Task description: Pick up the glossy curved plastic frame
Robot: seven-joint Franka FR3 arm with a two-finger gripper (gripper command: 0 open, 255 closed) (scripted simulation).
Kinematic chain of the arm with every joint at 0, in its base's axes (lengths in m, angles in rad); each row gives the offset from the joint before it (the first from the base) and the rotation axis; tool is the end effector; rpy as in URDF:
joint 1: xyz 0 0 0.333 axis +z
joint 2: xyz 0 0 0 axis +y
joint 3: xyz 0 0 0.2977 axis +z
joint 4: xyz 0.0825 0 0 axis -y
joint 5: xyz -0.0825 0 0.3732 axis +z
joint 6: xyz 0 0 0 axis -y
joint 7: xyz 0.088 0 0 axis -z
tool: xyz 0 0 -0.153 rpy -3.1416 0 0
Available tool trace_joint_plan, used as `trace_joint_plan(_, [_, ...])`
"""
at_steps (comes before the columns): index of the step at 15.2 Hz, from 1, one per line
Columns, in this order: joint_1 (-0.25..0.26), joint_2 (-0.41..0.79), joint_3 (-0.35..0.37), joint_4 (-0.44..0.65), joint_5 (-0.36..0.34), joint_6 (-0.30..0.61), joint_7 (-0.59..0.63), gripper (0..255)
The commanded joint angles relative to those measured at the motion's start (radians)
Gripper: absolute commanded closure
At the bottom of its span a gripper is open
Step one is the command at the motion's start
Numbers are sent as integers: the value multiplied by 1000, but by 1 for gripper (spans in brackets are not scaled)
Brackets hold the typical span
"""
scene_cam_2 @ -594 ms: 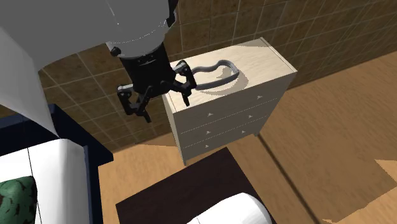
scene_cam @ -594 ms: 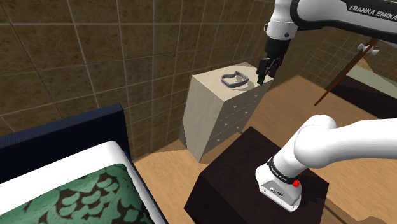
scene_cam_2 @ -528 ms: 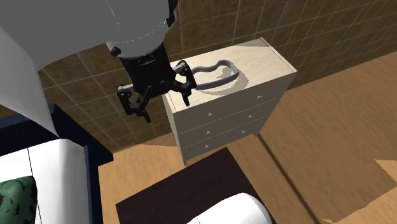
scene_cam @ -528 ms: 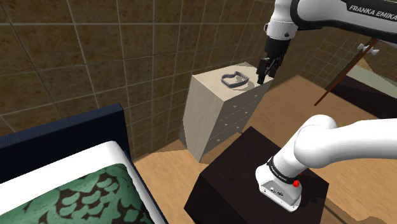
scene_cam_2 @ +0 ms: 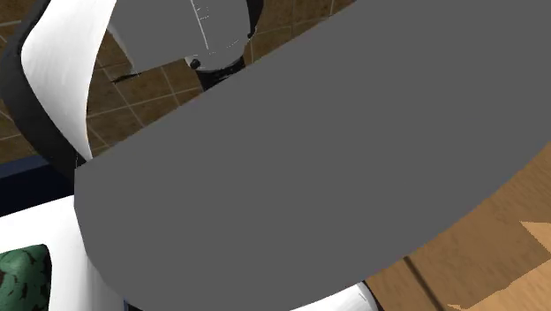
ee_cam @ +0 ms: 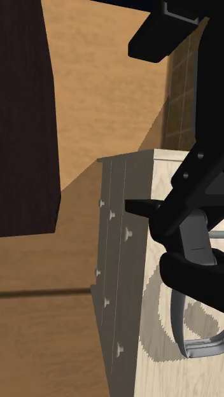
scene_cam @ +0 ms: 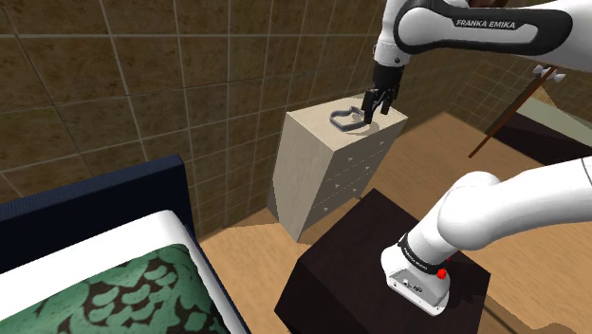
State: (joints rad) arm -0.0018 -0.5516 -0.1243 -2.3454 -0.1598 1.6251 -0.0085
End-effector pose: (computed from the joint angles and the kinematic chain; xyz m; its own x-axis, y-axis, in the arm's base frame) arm 0.3529 -0.0703 0.4609 0.9820 -0.0779 -0.1718 -0.0632 -0.9940 0.0891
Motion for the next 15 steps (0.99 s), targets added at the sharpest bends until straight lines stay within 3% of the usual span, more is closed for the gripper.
trace_joint_plan(1, [-6,63,-21,17,-9,53,-16,0])
trace_joint_plan(8, [-24,309,-88,121,-12,214,-73,0])
trace_joint_plan(15, [-49,570,-135,287,29,324,-143,0])
